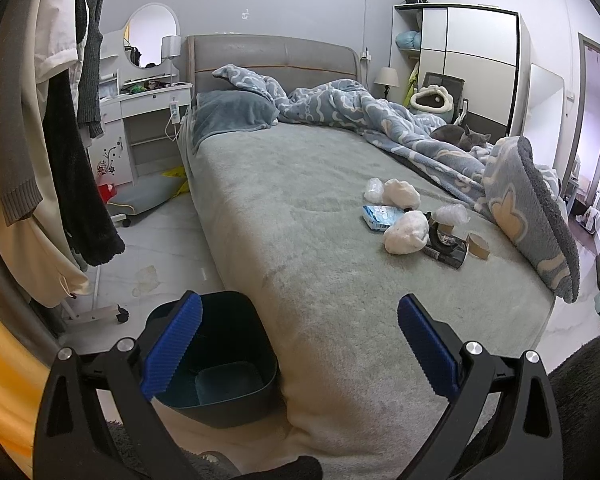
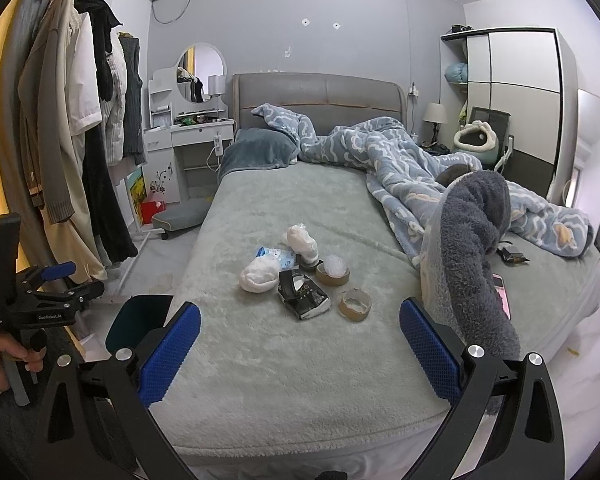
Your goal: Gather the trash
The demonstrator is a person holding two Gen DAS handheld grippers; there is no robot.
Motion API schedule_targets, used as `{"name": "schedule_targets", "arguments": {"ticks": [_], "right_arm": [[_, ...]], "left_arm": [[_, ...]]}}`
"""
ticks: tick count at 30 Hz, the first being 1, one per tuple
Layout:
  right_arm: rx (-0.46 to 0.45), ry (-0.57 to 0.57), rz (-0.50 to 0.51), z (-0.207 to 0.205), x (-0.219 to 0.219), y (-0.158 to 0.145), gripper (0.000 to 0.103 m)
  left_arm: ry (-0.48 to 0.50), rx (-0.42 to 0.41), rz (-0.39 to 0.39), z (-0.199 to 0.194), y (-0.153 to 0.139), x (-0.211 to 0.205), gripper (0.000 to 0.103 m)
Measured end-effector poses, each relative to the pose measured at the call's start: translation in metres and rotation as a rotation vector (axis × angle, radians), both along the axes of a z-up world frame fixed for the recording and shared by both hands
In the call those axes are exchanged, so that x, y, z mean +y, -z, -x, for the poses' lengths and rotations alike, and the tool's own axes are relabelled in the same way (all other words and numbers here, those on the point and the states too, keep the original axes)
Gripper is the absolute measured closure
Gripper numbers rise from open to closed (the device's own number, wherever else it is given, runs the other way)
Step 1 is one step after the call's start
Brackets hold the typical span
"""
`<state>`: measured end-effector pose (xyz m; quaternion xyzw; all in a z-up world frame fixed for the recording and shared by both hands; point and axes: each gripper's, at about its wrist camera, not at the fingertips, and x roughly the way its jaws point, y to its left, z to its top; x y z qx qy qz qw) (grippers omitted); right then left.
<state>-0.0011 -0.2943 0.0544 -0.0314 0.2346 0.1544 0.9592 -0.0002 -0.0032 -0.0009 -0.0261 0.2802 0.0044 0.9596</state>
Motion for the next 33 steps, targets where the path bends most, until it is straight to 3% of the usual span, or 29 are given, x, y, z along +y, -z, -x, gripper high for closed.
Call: {"name": "schedule_targets", "arguments": {"ticks": [21,27,33], "right_arm": [[0.041,0.001,0.022,-0.003,0.001,0.007,0.003],[0.095,0.011,0.031,-0.019,-0.001,0.009,0.003],[0.081,0.025,0.031,-0.042,-0.010,0.002,0.003]], "left_arm": [[0.007,-0.007,0.004,0.002,0.002,0.000,0.003],[0.004,-0.007,0.018,0.004,0.001,0.008,0.003],[-0.009,0.004,0.015,-0.006,0.001,0.003,0.003]]}}
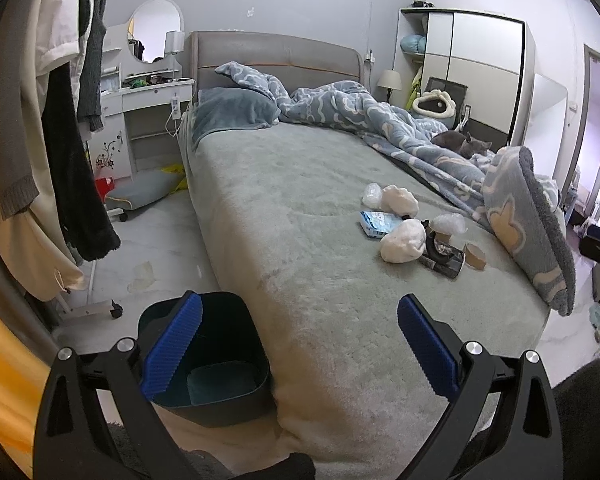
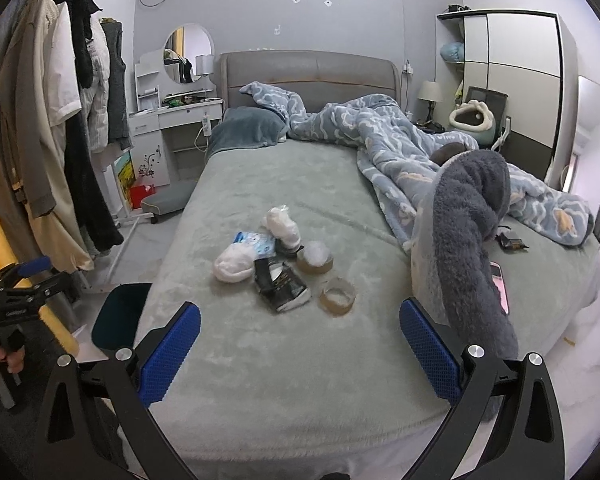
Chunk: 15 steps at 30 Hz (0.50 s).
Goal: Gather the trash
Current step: 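Reach the right gripper to the clear plastic bag and close on it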
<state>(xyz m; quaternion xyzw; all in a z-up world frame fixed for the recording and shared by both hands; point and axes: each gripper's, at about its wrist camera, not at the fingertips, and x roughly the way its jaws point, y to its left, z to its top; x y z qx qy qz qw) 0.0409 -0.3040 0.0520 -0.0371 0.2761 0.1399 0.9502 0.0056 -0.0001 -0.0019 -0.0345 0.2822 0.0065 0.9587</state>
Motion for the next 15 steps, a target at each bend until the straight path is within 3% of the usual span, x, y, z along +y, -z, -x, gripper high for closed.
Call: {"name": "schedule_targets", "arguments": {"ticks": [7,15], "right_arm": [[0.041,-0.091,0.031,-0.051,0.026,0.037,0.003],[0.050,-0.162,0.077,-0.098,0.022,0.051,0.003]], "left_arm": [[-0.019,-0.008,-0.058,-0.020,-0.002,-0.018,0.003],[0.017,0.034,-0.083,-0.054,0.008,-0.026,0.004]]}}
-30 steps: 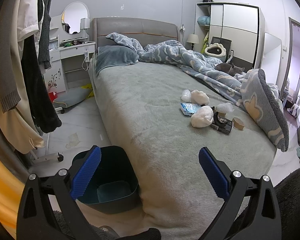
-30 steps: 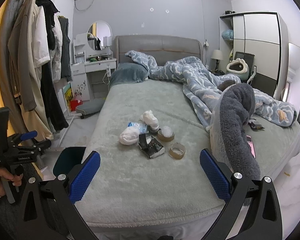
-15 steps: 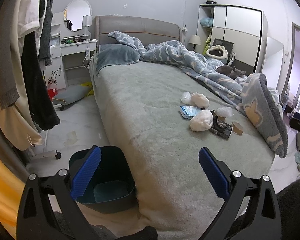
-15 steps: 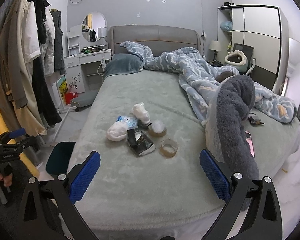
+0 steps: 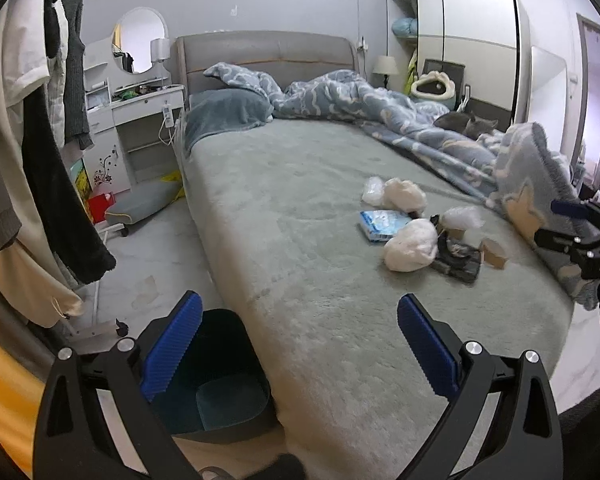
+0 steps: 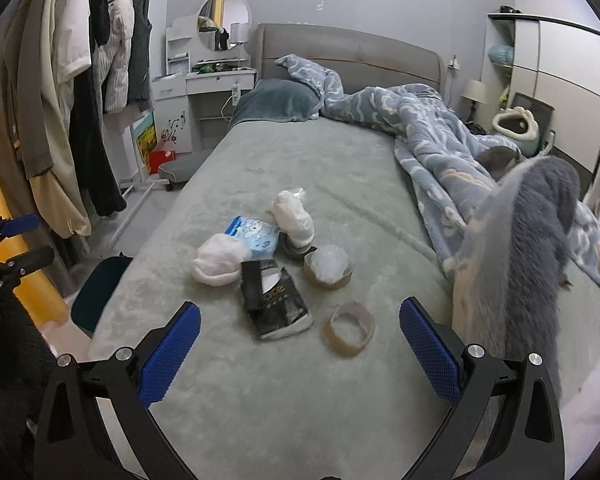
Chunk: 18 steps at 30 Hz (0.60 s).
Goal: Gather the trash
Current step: 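Reach the right gripper to the clear plastic bag and close on it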
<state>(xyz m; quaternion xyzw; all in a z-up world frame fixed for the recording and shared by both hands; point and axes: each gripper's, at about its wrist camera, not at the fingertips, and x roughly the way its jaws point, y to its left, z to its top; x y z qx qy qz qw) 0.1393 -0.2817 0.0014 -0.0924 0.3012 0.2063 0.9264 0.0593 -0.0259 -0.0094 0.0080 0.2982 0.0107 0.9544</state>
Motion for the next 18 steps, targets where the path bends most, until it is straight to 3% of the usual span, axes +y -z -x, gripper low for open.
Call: {"name": "schedule_targets", "arguments": {"ticks": [7,18], "right_arm": [[0.025,-0.057,0.015,-0.041,0.001,0.017,0.003],[0.043,-0.119,0.039,-0.070,0.008,0.033,0.004]], "left_arm": [[0.091,0.032,-0.004,-0.025,0.010,-0.011,0.004],[0.292,0.051,-0.009,-0.070,0.027,-0.042,0.004]]}}
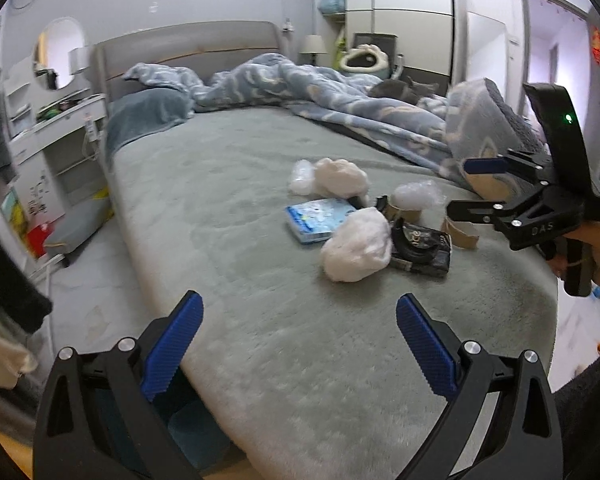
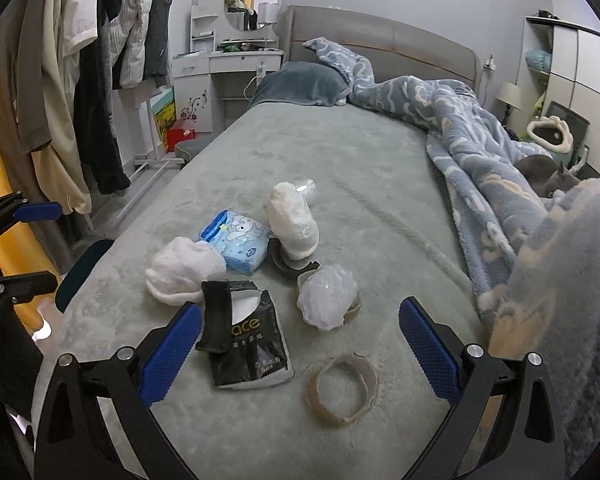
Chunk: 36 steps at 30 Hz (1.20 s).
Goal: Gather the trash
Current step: 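Reach the right gripper to the clear plastic bag and close on it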
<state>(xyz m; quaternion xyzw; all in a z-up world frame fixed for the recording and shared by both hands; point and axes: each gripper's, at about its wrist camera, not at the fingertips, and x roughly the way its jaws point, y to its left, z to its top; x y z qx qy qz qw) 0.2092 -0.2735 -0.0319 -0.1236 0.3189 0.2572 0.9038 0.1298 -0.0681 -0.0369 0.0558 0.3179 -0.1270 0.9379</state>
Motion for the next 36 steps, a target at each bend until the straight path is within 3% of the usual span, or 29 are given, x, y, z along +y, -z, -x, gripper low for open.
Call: {"name": "schedule_targets", "arguments": {"ticks": [9,20,25,27,33,36], "right_arm": [[0.030,-0.019,-0.013,-0.021,-0.005,0.004,0.017],[0.055,-0.041,-0.059,-0.032,-0.015,0.000,0.025],[0.061,-0.072,-0.035,-0.035,-0.006,0.000,0.027],[0.070,-0.069,-0.036,-0.039,-0.007,0.002,0.033],[0.116,-0.058,-0.051,-0.055,-0.014,0.015,0.043],[0.143,-0.068,-0.056,-0.063,-0.011,0.022,0.049]], "left_arm": [[0.123,0.026,-0.003,-0.023,0.014,-0.019,0.005],[0.161,0.039,0.014,-0.047,0.018,-0.031,0.013],[0.173,0.047,0.049,-0.056,0.018,-0.036,0.014],[0.180,0.053,0.049,-0.062,0.019,-0.043,0.014],[0.183,0.098,0.019,-0.079,0.032,-0.056,0.023],[0.171,0.132,0.044,-0.088,0.035,-0.053,0.033]]}}
